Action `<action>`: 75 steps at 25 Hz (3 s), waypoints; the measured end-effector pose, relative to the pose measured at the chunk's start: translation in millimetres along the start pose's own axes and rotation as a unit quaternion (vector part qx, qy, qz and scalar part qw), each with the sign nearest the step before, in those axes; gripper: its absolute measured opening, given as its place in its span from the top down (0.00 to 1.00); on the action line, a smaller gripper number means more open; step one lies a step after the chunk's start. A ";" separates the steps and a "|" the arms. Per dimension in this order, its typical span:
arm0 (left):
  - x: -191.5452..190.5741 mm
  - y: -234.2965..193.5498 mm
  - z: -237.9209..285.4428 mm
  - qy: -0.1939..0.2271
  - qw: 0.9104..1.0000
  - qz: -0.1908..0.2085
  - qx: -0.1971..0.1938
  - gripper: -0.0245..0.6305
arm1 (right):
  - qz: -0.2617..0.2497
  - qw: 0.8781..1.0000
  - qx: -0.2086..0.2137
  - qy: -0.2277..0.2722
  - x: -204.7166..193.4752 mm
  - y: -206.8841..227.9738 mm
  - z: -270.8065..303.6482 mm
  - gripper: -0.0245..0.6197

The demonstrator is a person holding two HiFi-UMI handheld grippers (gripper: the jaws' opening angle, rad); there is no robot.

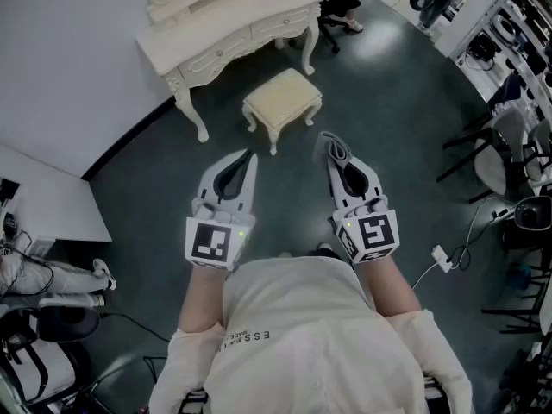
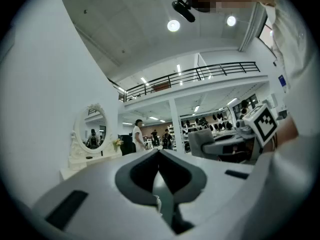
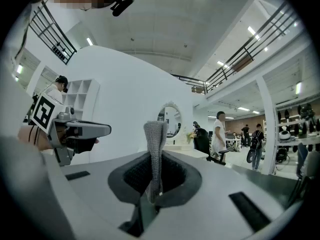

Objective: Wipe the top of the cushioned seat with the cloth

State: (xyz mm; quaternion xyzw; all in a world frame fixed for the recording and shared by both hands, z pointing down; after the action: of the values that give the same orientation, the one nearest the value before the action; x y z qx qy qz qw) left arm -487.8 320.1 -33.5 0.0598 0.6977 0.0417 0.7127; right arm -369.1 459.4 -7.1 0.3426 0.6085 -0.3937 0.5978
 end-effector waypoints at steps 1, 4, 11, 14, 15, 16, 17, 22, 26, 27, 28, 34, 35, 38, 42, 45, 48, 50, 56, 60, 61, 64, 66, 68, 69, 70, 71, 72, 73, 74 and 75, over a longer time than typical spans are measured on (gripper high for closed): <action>-0.2 -1.3 0.5 0.000 1.000 0.001 -0.001 0.96 | 0.000 1.000 0.000 0.000 0.0 -0.4 1.2 0.92; 0.1 -3.3 1.7 0.001 1.000 -0.001 0.000 0.96 | 0.000 1.000 -0.001 -0.001 -0.2 -0.5 3.2 0.92; -1.4 -6.2 5.4 0.002 1.000 -0.008 0.003 0.96 | 0.017 1.000 -0.010 -0.003 -1.0 7.2 6.5 0.92; -6.0 -11.6 9.8 -0.001 1.000 -0.015 0.007 0.96 | 0.019 1.000 -0.010 -0.009 -4.4 10.7 13.7 0.92; -8.1 -13.9 12.5 -0.002 1.000 -0.017 0.009 0.96 | 0.018 1.000 -0.007 -0.011 -6.2 12.2 17.3 0.92; -10.3 -15.9 15.8 -0.004 1.000 -0.020 0.013 0.96 | 0.018 1.000 -0.004 -0.014 -8.3 14.4 21.2 0.92; -12.5 -17.7 19.6 -0.006 1.000 -0.022 0.016 0.96 | 0.019 1.000 -0.001 -0.017 -10.6 17.4 25.2 0.92; -23.3 -21.6 52.1 -0.016 0.999 -0.025 0.036 0.96 | 0.025 0.999 0.019 -0.020 -23.5 47.0 53.0 0.92; -30.2 -29.8 93.0 -0.023 0.997 -0.019 0.067 0.96 | 0.025 0.998 0.053 -0.016 -31.4 80.9 94.0 0.92; -30.8 -33.6 106.5 -0.025 0.996 -0.020 0.078 0.96 | 0.025 0.998 0.063 -0.016 -32.6 91.4 106.9 0.92; -31.1 -37.5 121.2 -0.028 0.995 -0.021 0.088 0.96 | 0.025 0.997 0.073 -0.017 -33.8 103.2 119.8 0.92; -33.1 -45.5 222.0 -0.042 0.990 -0.010 0.131 0.96 | 0.021 0.991 0.129 -0.028 -37.7 190.7 194.0 0.92; -33.1 -45.1 236.5 -0.049 0.989 -0.013 0.142 0.96 | 0.020 0.989 0.142 -0.032 -39.4 203.5 205.5 0.92; -34.0 -44.4 283.7 -0.061 0.983 -0.032 0.168 0.96 | 0.018 0.984 0.170 -0.040 -44.5 243.5 239.3 0.92; -39.0 -47.8 335.0 -0.065 0.977 -0.038 0.198 0.96 | 0.008 0.977 0.208 -0.055 -55.2 280.6 281.3 0.92; -42.9 -56.3 358.0 -0.064 0.972 -0.044 0.220 0.96 | 0.006 0.971 0.231 -0.069 -66.8 293.2 311.5 0.92; -53.0 -70.7 373.1 -0.070 0.968 -0.052 0.234 0.96 | 0.007 0.965 0.250 -0.080 -78.1 295.6 341.0 0.92; -64.3 -85.5 378.5 -0.073 0.965 -0.062 0.245 0.96 | 0.010 0.960 0.263 -0.092 -87.2 290.7 360.7 0.92; -105.1 -142.8 388.2 -0.068 0.958 -0.091 0.262 0.96 | 0.010 0.947 0.294 -0.133 -116.2 258.6 427.9 0.92; -136.8 -187.4 398.4 -0.074 0.957 -0.107 0.259 0.96 | 0.004 0.935 0.309 -0.173 -145.2 233.5 479.4 0.92; -145.4 -200.5 400.4 -0.071 0.957 -0.108 0.260 0.96 | 0.003 0.932 0.313 -0.183 -154.5 225.9 493.5 0.92; -174.4 -238.6 404.3 -0.055 0.956 -0.102 0.270 0.96 | -0.004 0.922 0.324 -0.214 -191.2 200.4 534.2 0.92; -198.9 -258.7 405.8 -0.061 0.954 -0.100 0.274 0.96 | -0.009 0.911 0.333 -0.242 -222.2 184.0 556.4 0.92; -225.8 -277.3 405.2 -0.070 0.951 -0.111 0.279 0.96 | -0.014 0.900 0.339 -0.274 -255.2 167.8 575.3 0.92; -239.3 -287.4 404.1 -0.072 0.950 -0.117 0.281 0.96 | -0.017 0.895 0.341 -0.286 -271.2 159.2 584.9 0.92; -252.3 -297.3 402.7 -0.073 0.949 -0.119 0.283 0.96 | -0.020 0.891 0.343 -0.296 -286.6 150.2 594.4 0.92; -265.3 -306.2 400.9 -0.075 0.948 -0.119 0.285 0.96 | -0.022 0.887 0.346 -0.305 -301.4 141.3 603.2 0.92; -278.2 -314.0 399.0 -0.077 0.948 -0.117 0.286 0.96 | -0.023 0.883 0.348 -0.314 -315.7 132.4 611.2 0.92; -291.3 -320.6 396.9 -0.080 0.948 -0.117 0.287 0.96 | -0.023 0.879 0.351 -0.321 -329.6 123.6 618.4 0.92; -304.4 -326.0 394.4 -0.083 0.946 -0.118 0.289 0.96 | -0.022 0.876 0.353 -0.329 -343.1 114.7 625.2 0.92; -317.4 -330.4 391.5 -0.086 0.945 -0.120 0.292 0.96 | -0.022 0.872 0.356 -0.336 -356.3 105.9 631.5 0.92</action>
State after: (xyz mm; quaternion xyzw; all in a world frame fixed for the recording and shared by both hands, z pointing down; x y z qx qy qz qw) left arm -111.7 -62.7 240.7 0.1845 0.6174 -0.2550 0.7209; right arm 31.9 -34.5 356.5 0.3654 0.1967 -0.6884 0.5949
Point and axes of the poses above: the fingertips, and each gripper's own axes: z forward along the fingers, y to its right, x out of its top, the point moved 4 cm from there along -z, backward along the fingers, and after that the axes turned 5 degrees about -x, right-handed, at the moved point
